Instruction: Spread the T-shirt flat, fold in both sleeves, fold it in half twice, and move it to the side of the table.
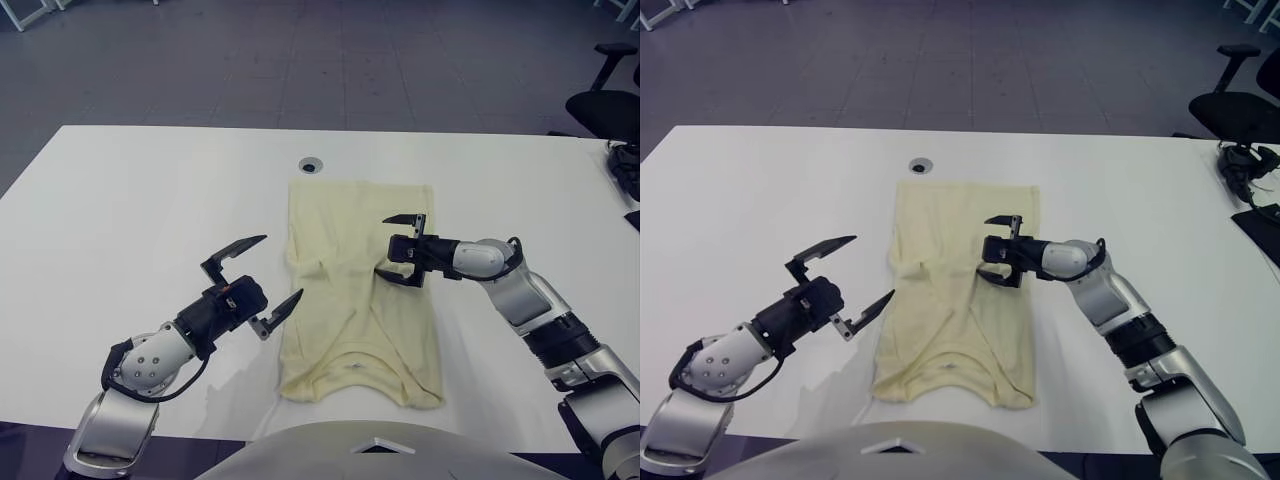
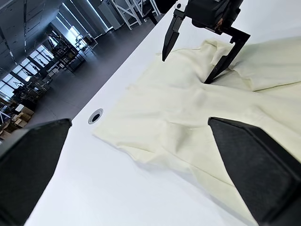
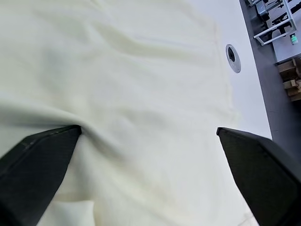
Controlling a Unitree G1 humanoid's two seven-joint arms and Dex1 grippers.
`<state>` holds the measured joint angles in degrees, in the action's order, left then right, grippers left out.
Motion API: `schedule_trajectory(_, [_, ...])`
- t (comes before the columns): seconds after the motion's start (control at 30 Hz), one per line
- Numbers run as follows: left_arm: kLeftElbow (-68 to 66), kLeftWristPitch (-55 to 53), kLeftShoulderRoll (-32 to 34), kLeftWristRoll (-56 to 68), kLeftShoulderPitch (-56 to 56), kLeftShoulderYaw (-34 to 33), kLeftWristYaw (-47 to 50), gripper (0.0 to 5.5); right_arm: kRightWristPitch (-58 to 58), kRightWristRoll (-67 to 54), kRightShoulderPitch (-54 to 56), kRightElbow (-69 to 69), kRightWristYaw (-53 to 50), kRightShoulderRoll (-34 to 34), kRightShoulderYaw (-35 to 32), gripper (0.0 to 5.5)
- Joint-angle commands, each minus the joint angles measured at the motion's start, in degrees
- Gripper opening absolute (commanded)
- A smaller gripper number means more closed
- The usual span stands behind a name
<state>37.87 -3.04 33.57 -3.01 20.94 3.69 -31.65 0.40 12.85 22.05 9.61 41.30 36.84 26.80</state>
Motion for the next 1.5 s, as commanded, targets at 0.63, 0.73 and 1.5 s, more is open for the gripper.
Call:
schedule_trajectory(0.63, [-2.5,3.97,-0.95,-3.57,-2.83,2.08,0.25,5.4,4.39,-5.04,1.31,2.42,1.07,-3.56,-9.24,5.37])
schedule_trajectory(0.73, [-0.94,5.16,0.14,-5.34,-1.75,2.0,0.2,5.4,12.68,-11.14,-3.31,-13.62,2.15,-0.66,-17.69,5.37])
schedule_trajectory(1.5, [-2.71,8.81,0.79,-11.78,0.29,5.18,0.56,5.4,19.65,-16.39,-55.8,-49.07,16.61,18.41,-34.44,5.37])
